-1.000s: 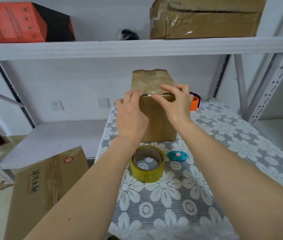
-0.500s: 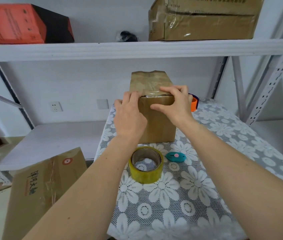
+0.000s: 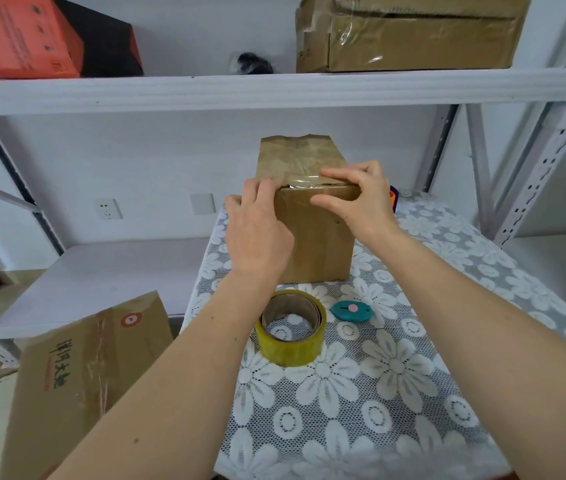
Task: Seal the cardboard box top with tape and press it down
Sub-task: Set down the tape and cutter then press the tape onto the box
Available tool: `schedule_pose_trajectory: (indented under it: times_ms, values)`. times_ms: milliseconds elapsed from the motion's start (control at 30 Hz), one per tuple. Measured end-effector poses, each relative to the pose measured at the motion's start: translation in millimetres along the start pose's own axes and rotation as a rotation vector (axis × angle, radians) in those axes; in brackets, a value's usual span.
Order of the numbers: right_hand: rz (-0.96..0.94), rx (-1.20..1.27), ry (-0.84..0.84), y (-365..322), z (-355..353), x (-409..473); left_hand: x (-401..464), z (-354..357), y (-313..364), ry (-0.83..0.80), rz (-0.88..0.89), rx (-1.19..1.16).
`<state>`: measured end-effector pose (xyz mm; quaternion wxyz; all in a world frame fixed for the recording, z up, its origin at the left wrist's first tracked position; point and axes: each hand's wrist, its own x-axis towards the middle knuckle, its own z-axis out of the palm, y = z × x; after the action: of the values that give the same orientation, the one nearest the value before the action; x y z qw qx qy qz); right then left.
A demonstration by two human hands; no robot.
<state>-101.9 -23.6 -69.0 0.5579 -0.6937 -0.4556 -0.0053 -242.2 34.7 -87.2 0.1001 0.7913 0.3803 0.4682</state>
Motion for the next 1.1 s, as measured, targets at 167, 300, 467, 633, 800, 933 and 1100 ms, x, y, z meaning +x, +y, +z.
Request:
schedule_pose_trajectory:
  times_ms: [167,300,467,633,800,933,1100]
  values:
    - [-0.026,0.005,-0.012,1.5,-2.3,-2.6,-0.5,1.8,-1.3,0.004,0.005,-0.002]
    - [-0.012,-0.006,-0.047,0.7,-6.0,-3.4,-0.9,2.0,-1.7,0.006,0.008,0.009]
    - [0.003,-0.022,-0.109,-0.9,-12.1,-3.4,-1.1,0.2,-2.7,-0.014,0.02,0.004]
    - [0.006,-0.096,-0.188,-4.0,-19.1,-2.6,-2.3,-5.0,-1.9,-0.086,0.026,0.019]
    - [0.008,-0.207,-0.155,-5.4,-19.0,-18.8,-6.1,-17.3,0.3,-0.217,0.019,0.031]
    - [0.143,-0.25,0.082,-8.0,-20.7,-43.9,-20.5,-27.5,-7.7,-0.192,-0.057,-0.081]
    - [0.257,-0.21,-0.056,1.2,-21.5,-73.8,-53.3,-32.7,-20.5,-0.205,-0.232,-0.085]
